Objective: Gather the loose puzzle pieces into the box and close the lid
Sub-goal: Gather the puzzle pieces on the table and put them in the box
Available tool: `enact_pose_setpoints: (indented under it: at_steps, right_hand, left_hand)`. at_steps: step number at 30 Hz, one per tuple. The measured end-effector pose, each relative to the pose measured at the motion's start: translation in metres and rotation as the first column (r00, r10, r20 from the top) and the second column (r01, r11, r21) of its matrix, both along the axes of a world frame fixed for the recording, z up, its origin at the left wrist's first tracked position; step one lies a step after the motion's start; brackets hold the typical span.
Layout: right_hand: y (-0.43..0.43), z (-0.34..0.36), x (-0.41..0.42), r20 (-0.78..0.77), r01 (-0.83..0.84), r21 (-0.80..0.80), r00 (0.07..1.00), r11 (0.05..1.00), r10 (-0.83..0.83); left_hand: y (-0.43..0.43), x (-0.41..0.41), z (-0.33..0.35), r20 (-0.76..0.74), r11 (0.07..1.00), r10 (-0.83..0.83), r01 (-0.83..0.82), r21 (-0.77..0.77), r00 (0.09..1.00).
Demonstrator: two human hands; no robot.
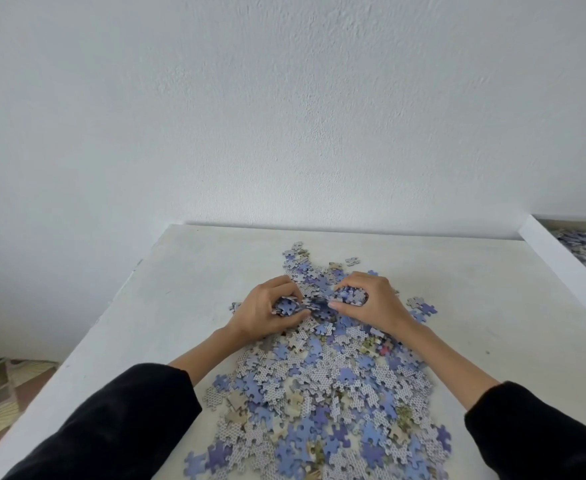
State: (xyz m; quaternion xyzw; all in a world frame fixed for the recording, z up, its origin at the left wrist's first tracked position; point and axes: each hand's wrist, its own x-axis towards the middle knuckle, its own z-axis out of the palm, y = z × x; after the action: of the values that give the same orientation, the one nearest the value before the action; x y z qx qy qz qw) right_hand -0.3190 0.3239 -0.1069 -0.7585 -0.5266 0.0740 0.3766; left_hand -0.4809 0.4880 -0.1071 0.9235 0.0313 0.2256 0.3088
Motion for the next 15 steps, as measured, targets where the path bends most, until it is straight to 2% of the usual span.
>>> enact_pose_setpoints:
  at_steps: [4,9,15]
  right_hand:
    - [-0.001,0.009,0.0,-0.052,0.042,0.094,0.998,0.995,-0.038]
    - [-0.007,0.028,0.005,0.016,0.067,0.217,0.997,0.974,-0.072]
    - [-0.02,0.044,0.011,0.057,0.055,0.288,0.996,0.956,-0.074]
  left_hand:
    - [-0.003,0.002,0.004,0.046,0.999,-0.009,0.011,-0.039,0.999]
    - [-0.019,0.005,0.016,0.114,0.996,-0.065,0.072,-0.054,0.991]
    - [-0.044,0.006,0.026,0.169,0.989,-0.101,0.117,-0.092,0.98]
